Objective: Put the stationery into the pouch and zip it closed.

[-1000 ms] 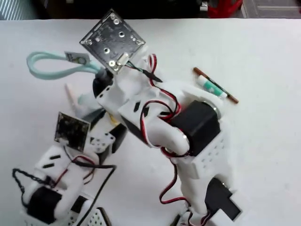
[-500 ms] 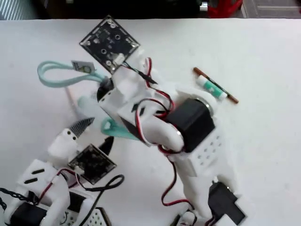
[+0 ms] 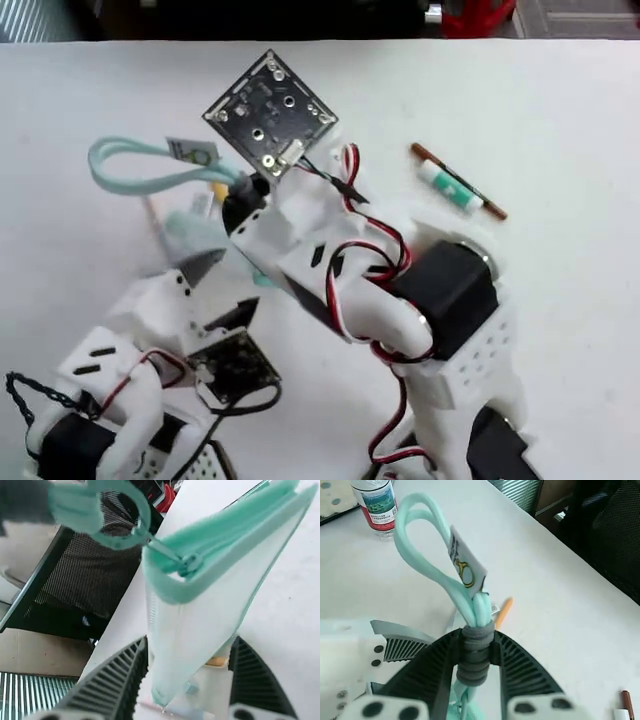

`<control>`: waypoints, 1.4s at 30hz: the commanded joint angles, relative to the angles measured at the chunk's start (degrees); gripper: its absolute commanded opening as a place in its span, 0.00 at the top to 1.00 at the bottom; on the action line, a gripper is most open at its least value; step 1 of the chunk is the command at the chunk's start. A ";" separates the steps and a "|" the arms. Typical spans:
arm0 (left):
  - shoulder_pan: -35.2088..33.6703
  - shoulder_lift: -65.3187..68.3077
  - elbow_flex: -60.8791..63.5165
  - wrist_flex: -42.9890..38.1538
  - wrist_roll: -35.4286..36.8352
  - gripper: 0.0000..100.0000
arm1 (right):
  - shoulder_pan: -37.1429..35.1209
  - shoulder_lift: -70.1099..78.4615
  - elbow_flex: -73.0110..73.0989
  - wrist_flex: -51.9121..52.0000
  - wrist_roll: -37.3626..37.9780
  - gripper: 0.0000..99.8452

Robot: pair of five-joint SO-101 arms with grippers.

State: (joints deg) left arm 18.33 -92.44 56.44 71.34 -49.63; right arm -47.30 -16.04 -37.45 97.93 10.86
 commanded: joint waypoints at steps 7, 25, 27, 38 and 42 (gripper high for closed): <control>2.51 1.10 2.81 -9.67 -1.49 0.73 | -3.03 -4.35 2.55 0.57 -0.35 0.98; 14.55 0.84 10.73 -9.41 -2.81 0.80 | -8.57 -9.45 5.89 0.04 3.34 0.98; 14.37 0.75 10.64 -11.69 0.26 0.89 | -8.31 -9.45 5.98 -0.84 3.34 0.98; 3.38 0.75 11.08 -25.41 24.18 0.97 | -2.42 -9.36 8.62 -2.95 3.34 0.98; 0.92 0.75 10.90 -25.58 34.55 0.97 | 1.98 -9.45 10.37 -6.11 3.34 0.98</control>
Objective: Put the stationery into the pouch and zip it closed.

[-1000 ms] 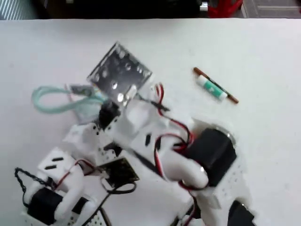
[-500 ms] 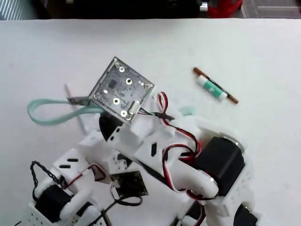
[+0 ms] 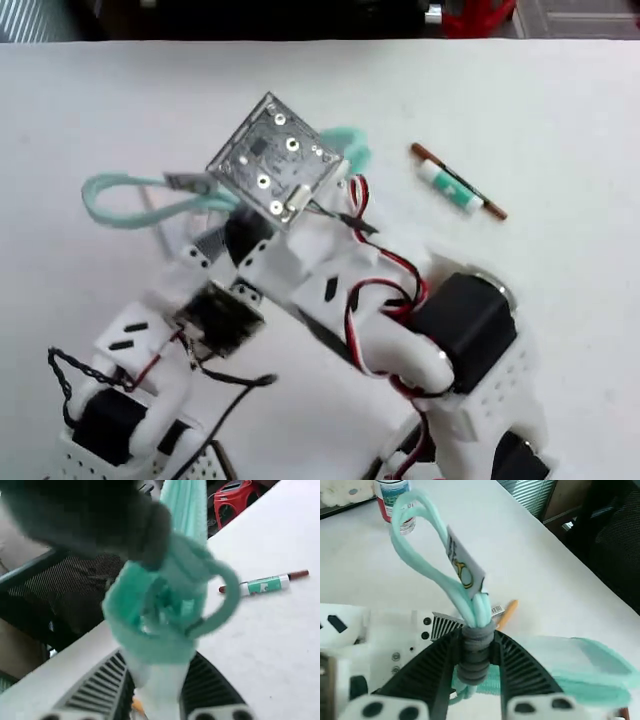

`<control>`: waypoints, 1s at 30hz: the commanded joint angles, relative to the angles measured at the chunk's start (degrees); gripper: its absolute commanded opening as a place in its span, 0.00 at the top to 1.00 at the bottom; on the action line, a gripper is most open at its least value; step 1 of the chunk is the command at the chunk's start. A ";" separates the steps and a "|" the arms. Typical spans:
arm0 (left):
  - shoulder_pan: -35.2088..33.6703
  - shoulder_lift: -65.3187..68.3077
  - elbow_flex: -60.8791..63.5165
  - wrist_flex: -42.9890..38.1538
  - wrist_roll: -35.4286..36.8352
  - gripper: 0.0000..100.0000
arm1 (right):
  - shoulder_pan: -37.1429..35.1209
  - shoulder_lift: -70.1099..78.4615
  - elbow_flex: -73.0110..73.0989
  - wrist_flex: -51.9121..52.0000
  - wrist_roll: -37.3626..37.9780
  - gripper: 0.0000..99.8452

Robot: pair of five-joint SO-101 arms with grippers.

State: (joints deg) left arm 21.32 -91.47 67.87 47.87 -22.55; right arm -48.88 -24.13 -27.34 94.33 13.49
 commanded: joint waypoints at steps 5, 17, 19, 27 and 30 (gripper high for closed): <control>-2.15 -0.22 -0.53 -0.09 15.21 0.97 | 12.00 -1.36 0.35 -7.69 0.18 0.98; 7.43 -0.13 -0.70 11.43 20.48 0.97 | 16.66 5.41 0.53 -18.51 0.18 0.98; 7.60 -0.13 -0.70 12.48 20.40 0.97 | 18.95 8.57 0.53 -21.67 0.18 0.98; 3.65 -0.13 -0.44 13.01 18.64 0.97 | 32.22 14.64 0.00 -26.59 0.18 0.98; 2.86 -0.13 -0.35 13.01 18.64 0.97 | 35.74 14.99 0.53 -28.44 0.18 0.98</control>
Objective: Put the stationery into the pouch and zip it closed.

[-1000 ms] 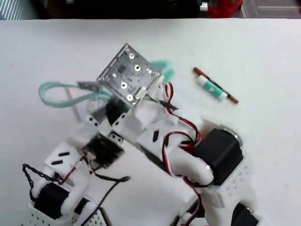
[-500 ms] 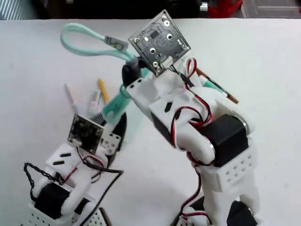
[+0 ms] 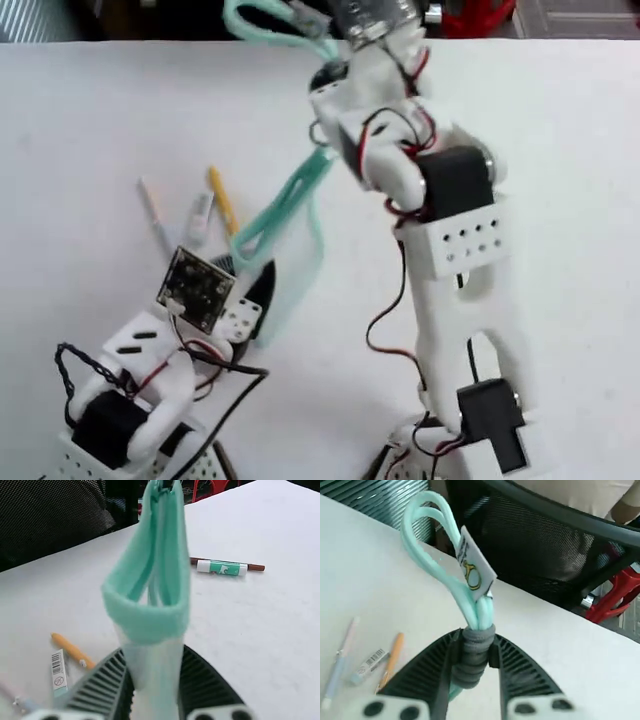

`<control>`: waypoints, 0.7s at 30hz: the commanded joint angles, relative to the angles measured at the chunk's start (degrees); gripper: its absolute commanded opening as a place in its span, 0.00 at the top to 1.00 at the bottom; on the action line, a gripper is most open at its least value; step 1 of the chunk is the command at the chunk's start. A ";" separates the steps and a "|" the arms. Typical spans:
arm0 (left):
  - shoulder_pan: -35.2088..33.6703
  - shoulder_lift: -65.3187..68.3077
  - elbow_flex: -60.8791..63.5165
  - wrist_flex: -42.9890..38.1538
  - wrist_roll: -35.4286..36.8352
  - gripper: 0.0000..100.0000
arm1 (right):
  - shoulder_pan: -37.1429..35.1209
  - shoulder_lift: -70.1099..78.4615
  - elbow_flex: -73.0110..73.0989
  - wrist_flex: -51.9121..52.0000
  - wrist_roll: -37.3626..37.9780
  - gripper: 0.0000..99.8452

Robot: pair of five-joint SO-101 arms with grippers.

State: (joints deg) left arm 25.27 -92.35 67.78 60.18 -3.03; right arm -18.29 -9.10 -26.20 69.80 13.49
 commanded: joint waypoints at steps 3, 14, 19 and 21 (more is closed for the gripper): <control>-1.10 0.75 -0.26 0.70 -0.88 0.97 | 8.04 2.59 -0.70 -6.11 0.18 0.98; -3.65 0.75 -0.18 0.97 -0.88 0.97 | 12.18 24.66 -0.70 -12.18 0.09 0.98; -3.82 0.75 -0.18 0.70 -0.88 0.97 | 11.82 30.46 -0.62 -11.82 0.09 0.98; -3.82 0.75 -0.18 0.70 -0.88 0.97 | 11.47 31.34 -0.62 -10.33 0.09 0.98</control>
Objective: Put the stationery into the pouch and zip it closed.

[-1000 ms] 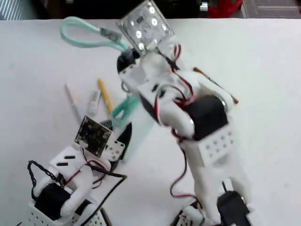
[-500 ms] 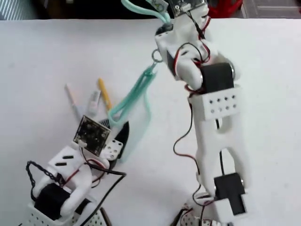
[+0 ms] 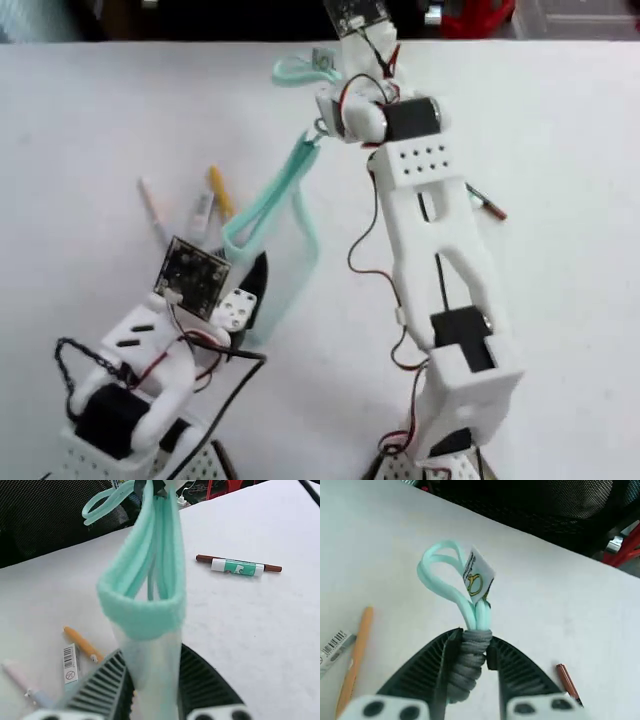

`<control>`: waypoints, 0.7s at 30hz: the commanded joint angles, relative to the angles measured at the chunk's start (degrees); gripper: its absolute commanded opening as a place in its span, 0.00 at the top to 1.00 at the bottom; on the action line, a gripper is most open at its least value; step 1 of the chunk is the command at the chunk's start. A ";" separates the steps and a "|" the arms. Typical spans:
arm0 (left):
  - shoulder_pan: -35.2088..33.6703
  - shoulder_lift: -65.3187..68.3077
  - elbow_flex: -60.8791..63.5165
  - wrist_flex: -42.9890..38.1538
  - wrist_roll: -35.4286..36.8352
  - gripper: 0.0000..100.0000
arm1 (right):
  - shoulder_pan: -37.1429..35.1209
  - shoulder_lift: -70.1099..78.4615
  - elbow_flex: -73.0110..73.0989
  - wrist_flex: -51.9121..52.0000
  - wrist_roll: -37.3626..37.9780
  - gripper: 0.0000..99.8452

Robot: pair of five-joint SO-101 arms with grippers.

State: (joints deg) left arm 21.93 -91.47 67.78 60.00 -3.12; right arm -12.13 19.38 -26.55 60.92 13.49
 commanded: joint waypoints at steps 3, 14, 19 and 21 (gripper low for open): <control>-0.48 -0.13 -0.18 0.88 -0.79 0.97 | 4.70 0.92 -1.14 1.63 0.09 0.98; -0.48 -0.13 -0.18 0.88 -1.05 0.97 | -0.22 -22.90 -4.57 14.29 -1.67 0.67; -0.48 -0.13 -0.18 0.88 -1.05 0.97 | 0.04 -32.04 -4.04 14.55 -1.32 0.68; -0.57 -0.13 -0.18 0.88 -1.05 0.97 | 2.42 -32.40 -4.04 16.13 -1.32 0.68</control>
State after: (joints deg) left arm 22.20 -92.35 67.78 60.70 -3.38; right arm -12.13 -9.63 -28.66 75.43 11.65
